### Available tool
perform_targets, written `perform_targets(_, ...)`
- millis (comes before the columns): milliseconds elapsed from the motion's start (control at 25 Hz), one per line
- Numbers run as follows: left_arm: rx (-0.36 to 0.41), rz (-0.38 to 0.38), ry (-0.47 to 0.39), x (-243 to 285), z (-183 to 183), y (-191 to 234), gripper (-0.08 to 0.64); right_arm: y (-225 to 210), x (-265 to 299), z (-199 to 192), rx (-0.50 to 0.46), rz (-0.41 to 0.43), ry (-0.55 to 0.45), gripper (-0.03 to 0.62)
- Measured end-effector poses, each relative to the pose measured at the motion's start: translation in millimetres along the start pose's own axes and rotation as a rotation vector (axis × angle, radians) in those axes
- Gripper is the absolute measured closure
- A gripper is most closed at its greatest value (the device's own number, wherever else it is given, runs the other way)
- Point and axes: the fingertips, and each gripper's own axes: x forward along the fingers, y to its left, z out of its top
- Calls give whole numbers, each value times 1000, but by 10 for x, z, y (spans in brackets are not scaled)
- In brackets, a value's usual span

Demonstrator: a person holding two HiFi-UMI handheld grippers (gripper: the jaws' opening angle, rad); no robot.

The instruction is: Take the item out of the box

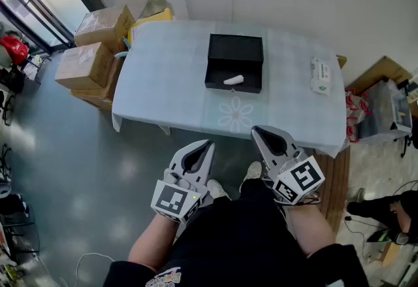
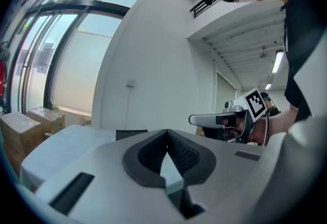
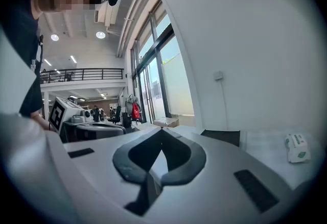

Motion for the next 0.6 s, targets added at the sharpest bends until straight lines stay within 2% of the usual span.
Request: perform_targets(600, 0, -22, 1, -32, 20, -47, 552, 87, -16, 56, -13, 13, -18, 583)
